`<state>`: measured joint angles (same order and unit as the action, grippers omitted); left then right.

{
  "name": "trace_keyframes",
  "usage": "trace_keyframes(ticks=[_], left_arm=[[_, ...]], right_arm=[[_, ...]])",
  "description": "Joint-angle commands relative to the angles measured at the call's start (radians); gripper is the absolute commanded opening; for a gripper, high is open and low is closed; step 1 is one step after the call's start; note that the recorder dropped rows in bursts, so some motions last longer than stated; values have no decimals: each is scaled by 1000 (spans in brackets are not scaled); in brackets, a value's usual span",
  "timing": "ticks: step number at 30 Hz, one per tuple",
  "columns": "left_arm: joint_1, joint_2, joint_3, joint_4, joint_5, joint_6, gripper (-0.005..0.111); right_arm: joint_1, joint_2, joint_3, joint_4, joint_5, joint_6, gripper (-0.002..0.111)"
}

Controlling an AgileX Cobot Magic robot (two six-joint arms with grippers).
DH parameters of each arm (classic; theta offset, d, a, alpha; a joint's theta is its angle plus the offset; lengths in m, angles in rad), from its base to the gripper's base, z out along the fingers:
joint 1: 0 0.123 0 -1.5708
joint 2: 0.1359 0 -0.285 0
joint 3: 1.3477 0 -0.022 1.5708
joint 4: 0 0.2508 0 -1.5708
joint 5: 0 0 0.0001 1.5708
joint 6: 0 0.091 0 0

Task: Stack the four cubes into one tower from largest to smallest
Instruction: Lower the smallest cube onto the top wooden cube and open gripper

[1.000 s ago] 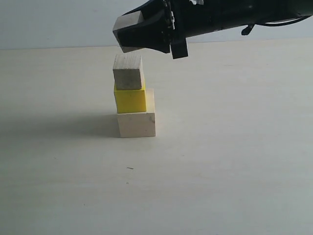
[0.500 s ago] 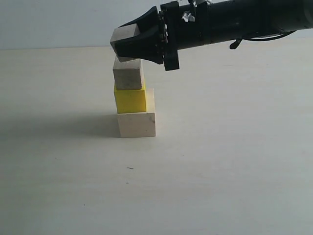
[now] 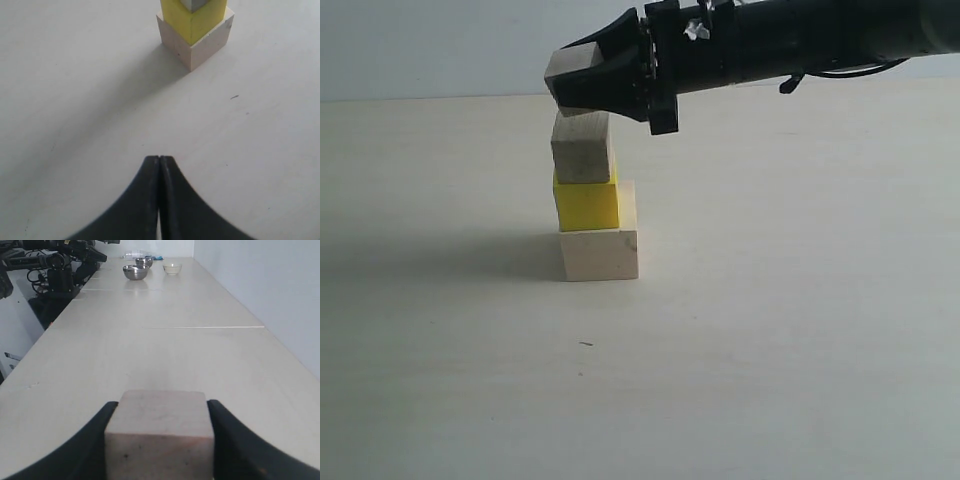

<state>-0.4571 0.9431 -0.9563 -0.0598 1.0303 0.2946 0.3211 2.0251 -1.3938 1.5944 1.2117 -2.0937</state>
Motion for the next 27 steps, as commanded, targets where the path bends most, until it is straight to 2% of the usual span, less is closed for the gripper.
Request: trace_keyframes(ticks=[1,27], left_arm=[[-3,0,-1,6,-23,-2,0],[-3,0,-1,14,-41,0,0]], right_arm=[[-6,9,-10,-10,9,-14,0],[-3,49,-47,-44,9,-14,0]])
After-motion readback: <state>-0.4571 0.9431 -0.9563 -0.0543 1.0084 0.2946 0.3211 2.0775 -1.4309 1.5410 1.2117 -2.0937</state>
